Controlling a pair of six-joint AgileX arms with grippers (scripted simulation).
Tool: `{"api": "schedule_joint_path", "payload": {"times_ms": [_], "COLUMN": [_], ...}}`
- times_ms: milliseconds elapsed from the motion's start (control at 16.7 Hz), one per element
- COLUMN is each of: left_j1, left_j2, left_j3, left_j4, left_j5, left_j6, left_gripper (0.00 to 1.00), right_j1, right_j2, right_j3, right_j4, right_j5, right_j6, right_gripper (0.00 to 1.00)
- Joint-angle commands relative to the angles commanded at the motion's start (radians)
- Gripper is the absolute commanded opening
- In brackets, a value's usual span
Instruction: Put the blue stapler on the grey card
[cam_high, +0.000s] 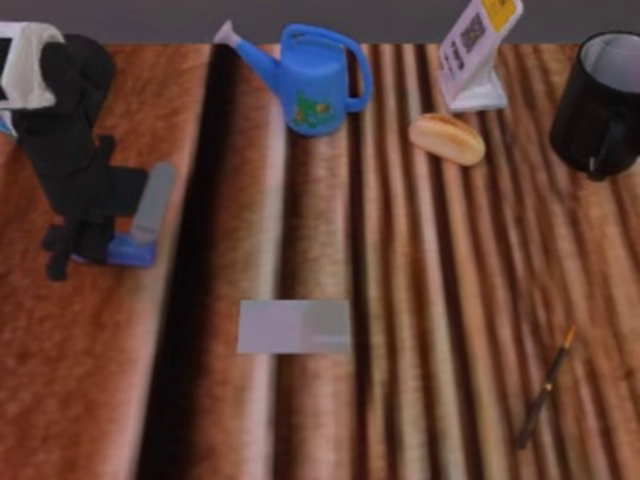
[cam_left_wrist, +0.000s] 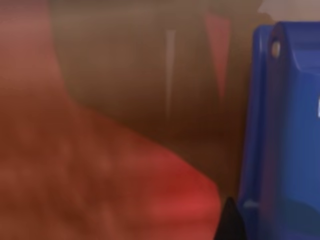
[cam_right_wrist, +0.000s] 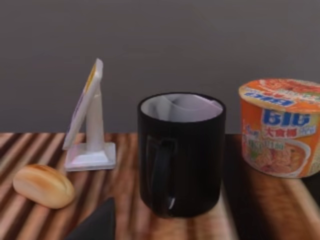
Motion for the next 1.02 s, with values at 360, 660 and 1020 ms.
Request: {"api": "schedule_joint_path", "payload": {"times_ms": [360, 660, 1020], "left_j1": [0.012, 0.015, -0.013], "left_j2": [-0.081, -0.103, -0.087], "left_j3": [0.165, 0.198, 0.213], "left_j4": [-0.266, -0.307, -0.329], "left_j5": [-0.001, -0.001, -0.016], "left_j6": [-0.002, -0.005, -0.098], "left_gripper": [0.00, 0.00, 0.00], "right_j1": [0.000, 0.000, 0.000], "right_j2": [0.000, 0.000, 0.000], "right_j3": [0.000, 0.000, 0.000], "right_j4": [0.000, 0.000, 0.000], "right_j5": [0.000, 0.000, 0.000], "right_j6": [0.000, 0.000, 0.000], "right_gripper": [1.00, 1.00, 1.00]}}
